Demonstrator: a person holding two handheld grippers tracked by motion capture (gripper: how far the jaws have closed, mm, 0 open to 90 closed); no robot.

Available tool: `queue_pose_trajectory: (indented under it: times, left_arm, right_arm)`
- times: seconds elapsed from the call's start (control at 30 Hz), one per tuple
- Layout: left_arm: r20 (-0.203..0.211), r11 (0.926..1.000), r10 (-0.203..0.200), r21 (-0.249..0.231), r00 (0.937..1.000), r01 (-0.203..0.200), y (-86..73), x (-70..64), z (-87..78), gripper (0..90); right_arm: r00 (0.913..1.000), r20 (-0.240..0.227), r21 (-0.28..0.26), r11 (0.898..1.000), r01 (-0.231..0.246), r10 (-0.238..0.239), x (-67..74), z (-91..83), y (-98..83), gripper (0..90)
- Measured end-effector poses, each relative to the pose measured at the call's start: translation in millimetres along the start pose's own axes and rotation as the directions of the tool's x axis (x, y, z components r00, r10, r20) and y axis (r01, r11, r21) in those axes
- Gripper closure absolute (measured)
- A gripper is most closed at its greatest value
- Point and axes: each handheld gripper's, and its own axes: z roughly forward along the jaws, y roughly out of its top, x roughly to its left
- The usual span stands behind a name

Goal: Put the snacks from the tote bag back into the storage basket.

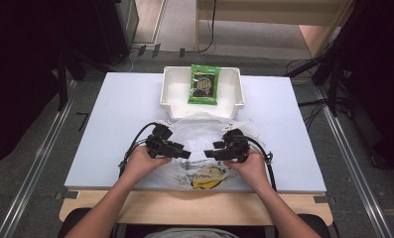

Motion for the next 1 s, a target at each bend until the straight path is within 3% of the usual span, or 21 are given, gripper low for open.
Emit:
queue_pose_trajectory:
  times: [1.0]
  left_arm:
    - [0.001,1.0000,0.004,-0.003,1.0000,-0.004,0.2,0.0,-1.0,45.2]
  right_arm:
    - [1.0000,0.000,0.019,1.000,0.001,-0.001,0.2,2.5,-1.4,44.3]
